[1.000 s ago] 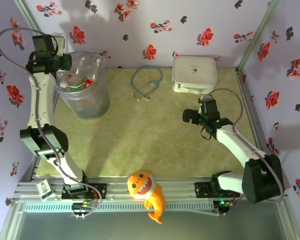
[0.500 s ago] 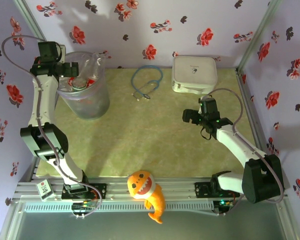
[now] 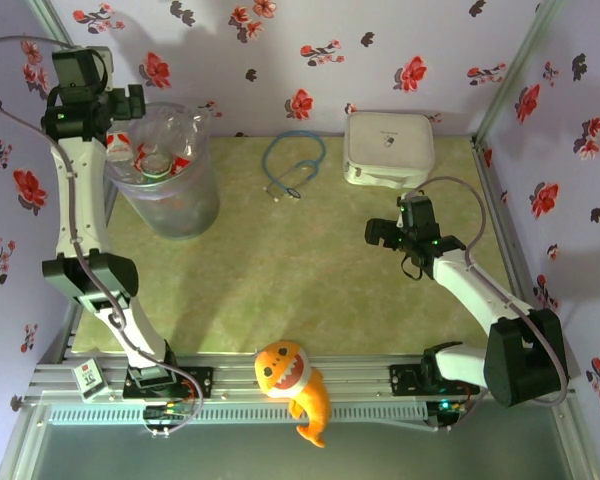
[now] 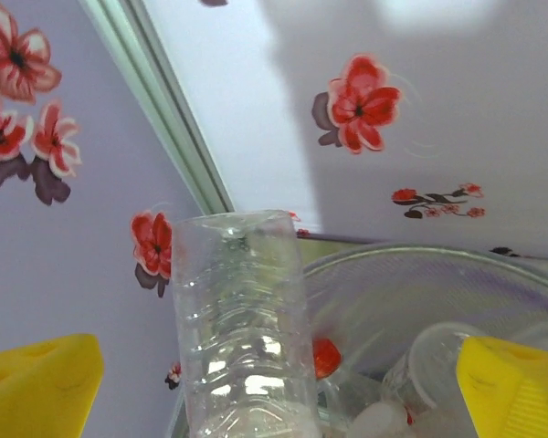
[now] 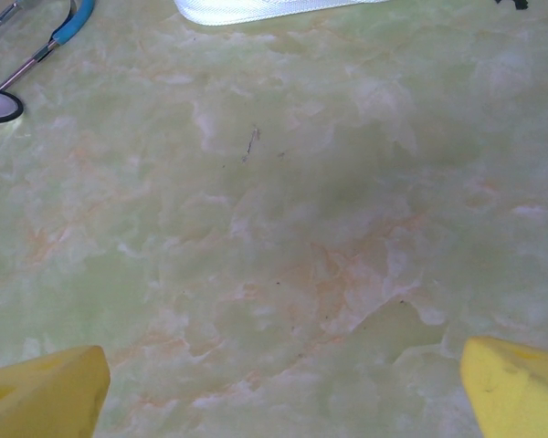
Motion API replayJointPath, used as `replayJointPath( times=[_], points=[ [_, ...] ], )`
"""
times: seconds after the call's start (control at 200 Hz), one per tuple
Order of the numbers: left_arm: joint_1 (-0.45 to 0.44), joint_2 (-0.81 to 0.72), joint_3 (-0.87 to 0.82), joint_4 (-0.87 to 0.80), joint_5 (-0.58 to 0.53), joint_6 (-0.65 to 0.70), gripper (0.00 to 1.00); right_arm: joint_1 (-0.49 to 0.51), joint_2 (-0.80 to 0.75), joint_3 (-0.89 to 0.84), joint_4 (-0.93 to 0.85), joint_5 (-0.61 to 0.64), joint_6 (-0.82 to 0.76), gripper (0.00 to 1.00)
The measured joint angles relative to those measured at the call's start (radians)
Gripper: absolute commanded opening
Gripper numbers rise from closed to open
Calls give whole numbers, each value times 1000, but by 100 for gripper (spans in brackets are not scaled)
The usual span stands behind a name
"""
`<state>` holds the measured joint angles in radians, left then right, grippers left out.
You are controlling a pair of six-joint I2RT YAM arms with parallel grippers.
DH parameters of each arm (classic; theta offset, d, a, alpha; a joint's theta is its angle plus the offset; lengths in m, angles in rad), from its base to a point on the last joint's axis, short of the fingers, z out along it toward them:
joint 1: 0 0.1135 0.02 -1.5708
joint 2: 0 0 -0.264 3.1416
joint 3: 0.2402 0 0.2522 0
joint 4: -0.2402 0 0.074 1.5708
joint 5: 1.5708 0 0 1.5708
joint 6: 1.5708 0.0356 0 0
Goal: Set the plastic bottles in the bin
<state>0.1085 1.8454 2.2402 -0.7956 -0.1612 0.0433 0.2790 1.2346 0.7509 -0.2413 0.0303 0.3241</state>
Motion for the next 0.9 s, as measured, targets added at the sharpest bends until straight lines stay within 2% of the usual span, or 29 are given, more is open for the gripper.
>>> replayJointPath(
  times=[0.095,0.295,0.445,0.67,0.9],
  points=[
    [15,35,1,-14,-20,-72,81,0,-1,0,0,0,0,99],
    [42,71,-2,-21,-24,-170,79,0,-1,0,0,0,0,99],
    [40,70,-39,18,40,-202,69,0,-1,0,0,0,0,99],
    [32,58,-154,90,129,-211,64,0,3,0,1,0,0,99],
    [22,-31,-298,176,209,-207,63,0,5,0,1,0,0,99]
  ],
)
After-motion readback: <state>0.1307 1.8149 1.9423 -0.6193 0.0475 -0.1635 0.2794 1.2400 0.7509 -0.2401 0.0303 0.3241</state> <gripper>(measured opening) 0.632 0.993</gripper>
